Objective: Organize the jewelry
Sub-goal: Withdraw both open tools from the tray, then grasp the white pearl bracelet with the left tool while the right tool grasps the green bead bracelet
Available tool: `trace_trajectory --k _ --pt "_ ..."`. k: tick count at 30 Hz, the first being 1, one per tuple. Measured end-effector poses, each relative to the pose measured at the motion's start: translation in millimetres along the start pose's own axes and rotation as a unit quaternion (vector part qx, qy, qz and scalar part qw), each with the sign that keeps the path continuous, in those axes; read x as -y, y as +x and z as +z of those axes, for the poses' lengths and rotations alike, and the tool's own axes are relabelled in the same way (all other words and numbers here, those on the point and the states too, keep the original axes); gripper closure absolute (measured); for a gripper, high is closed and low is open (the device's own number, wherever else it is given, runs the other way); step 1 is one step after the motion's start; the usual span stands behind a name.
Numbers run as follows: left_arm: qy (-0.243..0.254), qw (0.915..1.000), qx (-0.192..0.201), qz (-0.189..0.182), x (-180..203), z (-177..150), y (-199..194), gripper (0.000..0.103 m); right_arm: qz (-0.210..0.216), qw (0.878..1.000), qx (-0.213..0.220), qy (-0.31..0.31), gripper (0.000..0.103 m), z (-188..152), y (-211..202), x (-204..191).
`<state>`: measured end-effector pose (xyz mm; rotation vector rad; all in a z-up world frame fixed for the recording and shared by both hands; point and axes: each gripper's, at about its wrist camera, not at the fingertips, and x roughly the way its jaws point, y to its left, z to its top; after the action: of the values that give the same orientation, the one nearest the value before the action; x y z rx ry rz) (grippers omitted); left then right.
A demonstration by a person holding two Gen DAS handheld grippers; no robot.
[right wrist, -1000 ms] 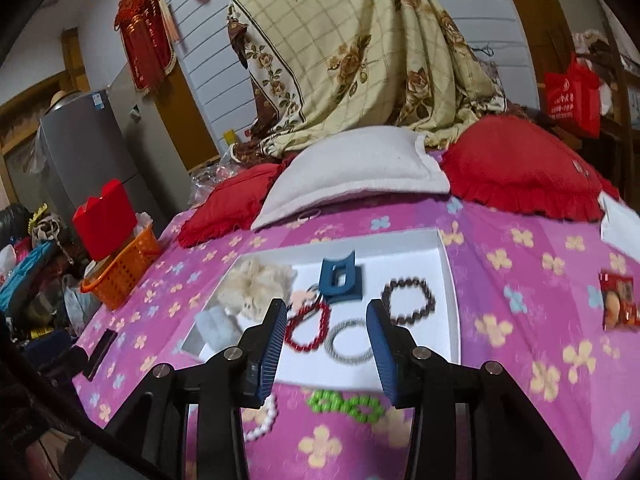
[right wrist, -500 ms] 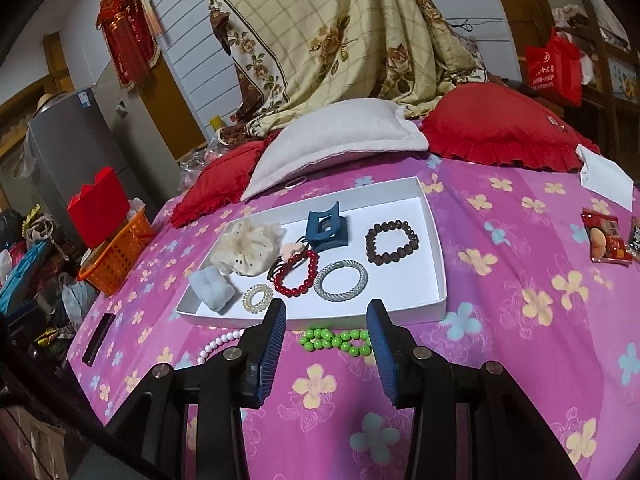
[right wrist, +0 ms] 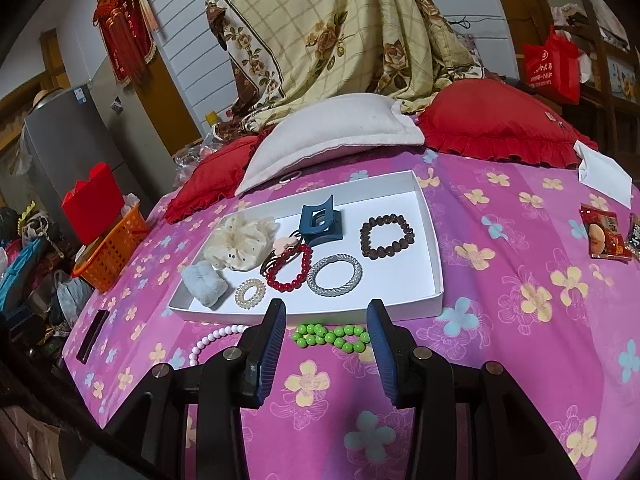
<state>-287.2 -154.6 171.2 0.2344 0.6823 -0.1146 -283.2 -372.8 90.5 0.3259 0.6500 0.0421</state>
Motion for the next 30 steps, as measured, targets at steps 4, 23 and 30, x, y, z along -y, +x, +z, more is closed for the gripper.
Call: trace_trajectory --k 4,23,30 --pt "-0.004 0.9998 -0.015 -0.008 -2.5 -1.8 12.3 0.058 -0.006 1.0 -0.004 -0.007 0.063 0.7 2.5 0.4" --pt "-0.046 0.9853 -0.137 -0.092 -2.3 -40.9 154.5 0.05 0.004 0.994 -0.093 0.059 0.06 -3.5 46.7 39.2" --pt "-0.041 0.9819 -0.15 -0.109 5.5 -39.4 185.9 0.05 0.018 0.992 -0.128 -0.002 0.06 -9.1 84.0 13.4"
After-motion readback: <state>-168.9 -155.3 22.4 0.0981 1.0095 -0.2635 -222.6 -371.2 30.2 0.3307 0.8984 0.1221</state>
